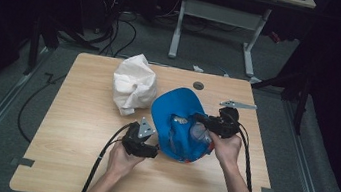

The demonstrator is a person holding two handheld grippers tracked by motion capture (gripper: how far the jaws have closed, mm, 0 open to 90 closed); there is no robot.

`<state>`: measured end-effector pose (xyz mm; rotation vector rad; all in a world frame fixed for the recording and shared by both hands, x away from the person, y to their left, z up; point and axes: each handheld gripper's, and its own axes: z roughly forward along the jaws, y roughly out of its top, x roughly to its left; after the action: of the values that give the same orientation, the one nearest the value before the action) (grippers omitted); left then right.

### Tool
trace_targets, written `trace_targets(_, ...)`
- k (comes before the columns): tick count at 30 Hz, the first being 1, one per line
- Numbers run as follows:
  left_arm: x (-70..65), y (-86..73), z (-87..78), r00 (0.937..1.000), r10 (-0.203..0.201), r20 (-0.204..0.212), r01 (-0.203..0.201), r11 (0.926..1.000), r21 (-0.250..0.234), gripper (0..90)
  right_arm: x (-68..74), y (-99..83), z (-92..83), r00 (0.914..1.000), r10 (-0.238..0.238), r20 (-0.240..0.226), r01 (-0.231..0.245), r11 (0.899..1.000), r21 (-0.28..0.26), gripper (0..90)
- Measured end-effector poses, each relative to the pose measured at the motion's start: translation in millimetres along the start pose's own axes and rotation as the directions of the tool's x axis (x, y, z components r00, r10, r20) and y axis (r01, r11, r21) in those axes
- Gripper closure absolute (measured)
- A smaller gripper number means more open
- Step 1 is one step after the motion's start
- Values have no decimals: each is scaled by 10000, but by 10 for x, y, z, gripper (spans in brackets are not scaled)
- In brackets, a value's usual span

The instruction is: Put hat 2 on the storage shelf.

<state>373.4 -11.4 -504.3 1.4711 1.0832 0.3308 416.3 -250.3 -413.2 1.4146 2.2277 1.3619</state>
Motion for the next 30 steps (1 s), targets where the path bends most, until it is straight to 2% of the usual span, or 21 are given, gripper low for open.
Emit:
trace_targets(5,-3,34,-34,10000,7,-35,-8,9997,-233,229,24,-41,127,9987,-283,428,259,9981,553,831)
trace_targets(11,-15,59,-79,9990,375,-240,-388,9977,-561,207,68,-104,235,9937,-833,754,723,9877,1386,830)
trace_targets(15,-21,63,-99,9977,608,-288,-626,9958,-663,192,101,-120,263,9913,-1044,799,889,9802,1768,829)
trace_targets(20,-13,67,-118,9965,796,-252,-811,9946,-644,184,115,-128,295,9915,-1136,638,971,9709,2187,829)
trace_targets(30,-25,60,-132,9923,1237,-45,-1238,9908,-539,196,139,-118,341,9926,-1174,-307,1213,9552,2701,828)
